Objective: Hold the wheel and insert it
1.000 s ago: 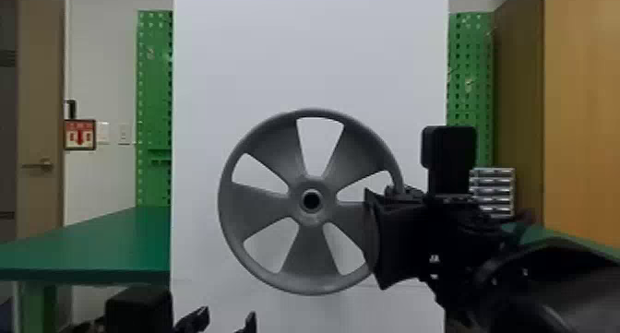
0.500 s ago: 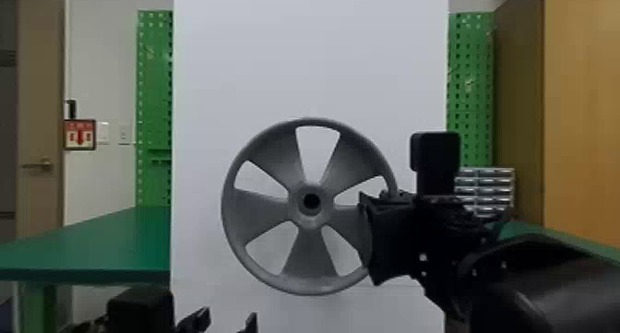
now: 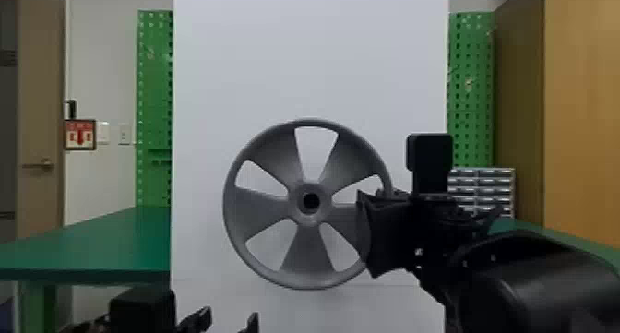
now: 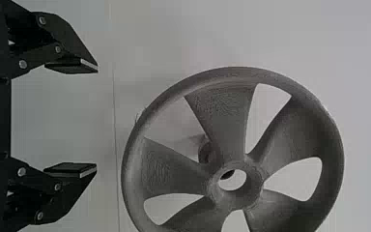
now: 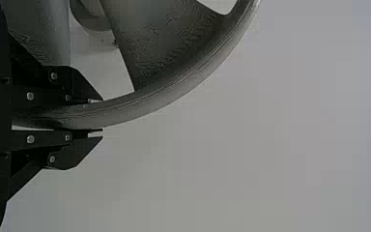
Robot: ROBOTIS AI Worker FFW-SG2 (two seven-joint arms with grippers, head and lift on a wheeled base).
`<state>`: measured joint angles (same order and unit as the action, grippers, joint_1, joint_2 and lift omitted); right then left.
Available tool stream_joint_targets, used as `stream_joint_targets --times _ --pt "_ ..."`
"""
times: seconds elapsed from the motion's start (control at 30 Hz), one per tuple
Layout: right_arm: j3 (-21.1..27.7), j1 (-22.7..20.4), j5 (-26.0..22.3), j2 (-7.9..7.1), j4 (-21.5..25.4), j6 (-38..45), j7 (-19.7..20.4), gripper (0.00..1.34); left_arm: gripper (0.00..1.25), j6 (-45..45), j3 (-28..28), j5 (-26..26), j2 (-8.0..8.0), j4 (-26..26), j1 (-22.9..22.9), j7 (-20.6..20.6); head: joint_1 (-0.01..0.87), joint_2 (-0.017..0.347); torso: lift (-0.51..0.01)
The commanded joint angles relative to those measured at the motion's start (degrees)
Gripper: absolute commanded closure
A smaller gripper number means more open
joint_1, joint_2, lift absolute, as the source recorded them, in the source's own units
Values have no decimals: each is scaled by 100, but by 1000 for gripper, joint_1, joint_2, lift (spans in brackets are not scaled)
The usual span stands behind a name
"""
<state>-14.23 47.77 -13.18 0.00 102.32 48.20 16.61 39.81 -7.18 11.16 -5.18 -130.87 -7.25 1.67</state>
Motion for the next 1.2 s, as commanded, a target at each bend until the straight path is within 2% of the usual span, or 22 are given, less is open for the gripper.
stream_joint_targets --times 0.0,1.17 --pt "-10 48 27 5 -98 -56 1 1161 516 0 -3 0 0 0 -4 0 3 74 -483" --pt "-45 347 176 5 -801 -531 -131 1161 516 0 -20 17 0 35 -13 0 3 74 -483"
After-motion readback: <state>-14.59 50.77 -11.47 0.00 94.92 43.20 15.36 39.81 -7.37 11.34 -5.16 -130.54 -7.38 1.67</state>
